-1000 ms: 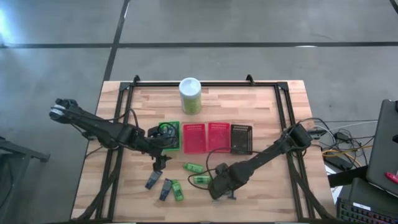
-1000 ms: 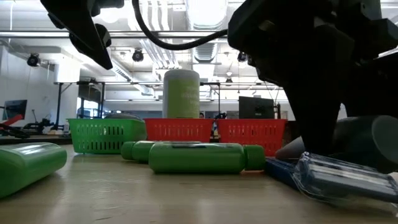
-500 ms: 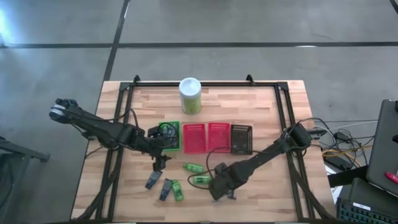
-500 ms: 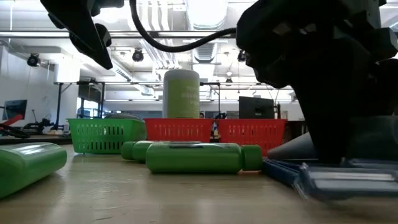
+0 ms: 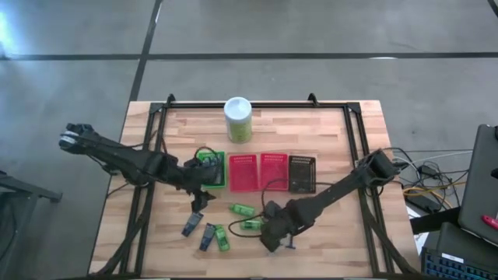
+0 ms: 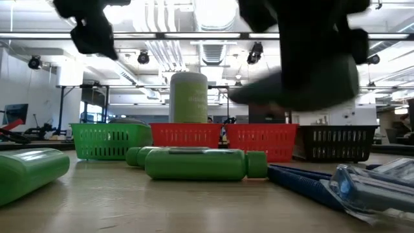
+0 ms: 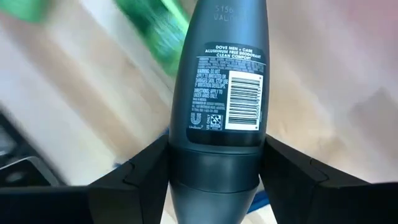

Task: Pick & Place Travel size toiletries
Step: Put the black deodorant into the green bin

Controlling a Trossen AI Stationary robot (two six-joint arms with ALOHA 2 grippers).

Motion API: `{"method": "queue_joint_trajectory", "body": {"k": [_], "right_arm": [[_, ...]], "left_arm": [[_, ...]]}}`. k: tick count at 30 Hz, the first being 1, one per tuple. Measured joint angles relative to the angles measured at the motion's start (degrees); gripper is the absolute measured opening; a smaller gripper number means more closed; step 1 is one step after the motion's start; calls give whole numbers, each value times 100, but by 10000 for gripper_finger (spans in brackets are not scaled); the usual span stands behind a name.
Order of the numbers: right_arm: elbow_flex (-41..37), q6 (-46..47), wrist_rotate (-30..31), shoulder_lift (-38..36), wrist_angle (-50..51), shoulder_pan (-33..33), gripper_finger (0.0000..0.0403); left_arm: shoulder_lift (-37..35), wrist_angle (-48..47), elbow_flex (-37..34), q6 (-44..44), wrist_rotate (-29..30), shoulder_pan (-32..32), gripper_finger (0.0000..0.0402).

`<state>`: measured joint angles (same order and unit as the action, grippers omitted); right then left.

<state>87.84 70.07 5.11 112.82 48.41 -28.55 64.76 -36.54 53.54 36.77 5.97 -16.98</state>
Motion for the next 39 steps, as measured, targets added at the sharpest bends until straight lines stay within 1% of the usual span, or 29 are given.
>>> {"method": "queue_joint_trajectory", "body": {"k": [2, 6, 8, 11, 12, 13, 15, 18, 20, 24, 27, 30, 33, 35, 39], "right_arm": [[1, -161, 107, -188, 46, 23, 203], [1, -443, 196, -538, 131, 156, 203], [1, -571, 234, -671, 115, 272, 204], [1, -861, 243, -844, -186, 472, 203], [1, -986, 221, -897, -340, 544, 203], [1, -1109, 134, -966, -507, 621, 202], [3, -1333, -143, -1078, -761, 757, 202], [6, -1554, -655, -1156, -873, 927, 203], [6, -1706, -929, -1156, -866, 1005, 203], [105, -2048, -1101, -1153, -787, 1119, 203], [344, -2306, -1258, -1100, -799, 1267, 202], [550, -2496, -1525, -1015, -777, 1426, 204], [768, -2631, -1720, -903, -659, 1529, 203], [898, -2722, -1746, -866, -445, 1549, 203], [1155, -2842, -1894, -763, -370, 1592, 204]], "left_arm": [[-205, 311, -21, 62, -354, 207, 264], [-620, 1081, -167, 310, -1318, 869, 268], [-745, 1451, -336, 569, -1994, 1270, 269], [-807, 2104, -659, 804, -3238, 1816, 269], [-807, 2338, -777, 748, -3492, 1908, 269], [-809, 2539, -870, 554, -3573, 1933, 269], [-844, 2725, -1002, -368, -3453, 1868, 269], [-944, 2800, -1056, -2001, -2627, 1590, 269], [-967, 2802, -1019, -2879, -2130, 1362, 268], [-894, 2823, -934, -4319, -1662, 927, 268], [-694, 2849, -933, -4890, -1493, 713, 268], [-481, 3123, -929, -5425, -1414, 575, 268], [-333, 3373, -925, -5913, -1010, 495, 268], [-318, 3529, -925, -6134, -826, 499, 268], [-283, 3899, -922, -6660, -807, 475, 268]]}}
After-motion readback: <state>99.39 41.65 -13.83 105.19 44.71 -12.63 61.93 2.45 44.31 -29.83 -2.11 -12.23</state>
